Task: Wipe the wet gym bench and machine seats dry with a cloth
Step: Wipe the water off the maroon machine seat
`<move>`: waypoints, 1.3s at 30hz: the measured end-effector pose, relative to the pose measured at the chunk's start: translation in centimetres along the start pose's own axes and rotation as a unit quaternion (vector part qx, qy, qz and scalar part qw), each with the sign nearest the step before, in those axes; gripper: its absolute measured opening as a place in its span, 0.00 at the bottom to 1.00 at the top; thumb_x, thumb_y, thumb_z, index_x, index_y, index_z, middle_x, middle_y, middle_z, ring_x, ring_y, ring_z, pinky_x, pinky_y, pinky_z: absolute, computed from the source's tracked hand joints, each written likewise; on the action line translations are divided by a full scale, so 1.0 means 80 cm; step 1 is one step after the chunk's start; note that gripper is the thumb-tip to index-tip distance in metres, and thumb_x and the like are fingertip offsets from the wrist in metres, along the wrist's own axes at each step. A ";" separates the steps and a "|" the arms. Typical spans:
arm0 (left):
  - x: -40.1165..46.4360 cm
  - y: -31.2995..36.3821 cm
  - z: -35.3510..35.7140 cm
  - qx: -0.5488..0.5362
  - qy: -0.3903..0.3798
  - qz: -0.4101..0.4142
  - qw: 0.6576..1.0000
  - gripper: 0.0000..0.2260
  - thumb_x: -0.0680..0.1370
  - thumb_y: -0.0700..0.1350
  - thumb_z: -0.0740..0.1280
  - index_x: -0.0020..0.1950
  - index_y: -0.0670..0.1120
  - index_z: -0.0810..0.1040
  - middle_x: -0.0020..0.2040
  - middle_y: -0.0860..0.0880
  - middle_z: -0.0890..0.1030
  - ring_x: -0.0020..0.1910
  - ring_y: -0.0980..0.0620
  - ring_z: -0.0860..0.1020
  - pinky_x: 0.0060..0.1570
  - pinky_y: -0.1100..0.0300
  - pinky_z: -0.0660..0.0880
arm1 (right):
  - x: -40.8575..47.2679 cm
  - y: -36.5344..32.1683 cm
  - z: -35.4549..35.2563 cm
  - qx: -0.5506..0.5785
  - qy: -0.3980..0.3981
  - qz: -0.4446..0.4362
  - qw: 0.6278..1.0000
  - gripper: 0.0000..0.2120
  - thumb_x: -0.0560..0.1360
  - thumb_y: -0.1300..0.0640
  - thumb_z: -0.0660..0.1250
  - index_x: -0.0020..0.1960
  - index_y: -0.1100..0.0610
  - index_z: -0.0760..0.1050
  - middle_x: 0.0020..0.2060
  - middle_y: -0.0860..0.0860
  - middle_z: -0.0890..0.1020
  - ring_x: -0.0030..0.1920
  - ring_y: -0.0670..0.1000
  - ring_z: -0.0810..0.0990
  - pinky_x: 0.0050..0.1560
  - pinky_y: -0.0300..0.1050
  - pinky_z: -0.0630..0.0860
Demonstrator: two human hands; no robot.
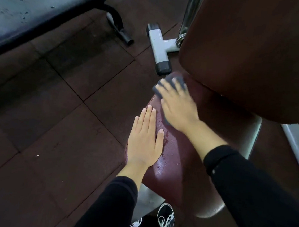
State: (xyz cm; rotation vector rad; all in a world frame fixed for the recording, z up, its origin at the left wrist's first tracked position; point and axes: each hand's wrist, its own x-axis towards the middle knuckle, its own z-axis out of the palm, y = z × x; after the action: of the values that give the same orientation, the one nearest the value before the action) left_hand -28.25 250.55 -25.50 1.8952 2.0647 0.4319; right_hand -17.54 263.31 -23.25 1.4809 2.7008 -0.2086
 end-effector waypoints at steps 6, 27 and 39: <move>-0.029 -0.016 -0.013 -0.076 0.018 -0.051 0.996 0.23 0.83 0.51 0.50 0.76 0.44 0.62 0.78 0.48 0.60 0.77 0.52 0.57 0.75 0.55 0.51 | -0.086 -0.006 0.003 0.052 0.011 -0.008 0.999 0.24 0.78 0.52 0.49 0.74 0.50 0.60 0.74 0.47 0.61 0.75 0.54 0.57 0.73 0.55 0.55; -0.061 -0.041 -0.007 -0.174 0.005 -0.093 0.980 0.25 0.83 0.51 0.45 0.78 0.44 0.58 0.76 0.48 0.63 0.75 0.52 0.61 0.71 0.71 0.48 | -0.105 -0.077 0.020 0.033 0.028 -0.032 0.999 0.23 0.79 0.52 0.50 0.73 0.50 0.63 0.73 0.47 0.64 0.74 0.54 0.59 0.73 0.53 0.55; -0.060 -0.037 -0.007 -0.175 0.014 -0.084 0.981 0.24 0.83 0.49 0.47 0.77 0.41 0.61 0.74 0.45 0.65 0.72 0.48 0.64 0.70 0.66 0.52 | -0.044 -0.070 0.013 0.033 0.032 0.039 0.998 0.25 0.76 0.52 0.48 0.71 0.51 0.65 0.71 0.50 0.67 0.72 0.60 0.63 0.70 0.60 0.59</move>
State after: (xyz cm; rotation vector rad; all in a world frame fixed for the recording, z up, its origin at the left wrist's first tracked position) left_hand -30.81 245.49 -26.10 1.5073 1.9883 0.7278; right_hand -20.42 257.27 -23.35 1.6350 2.7031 -0.2536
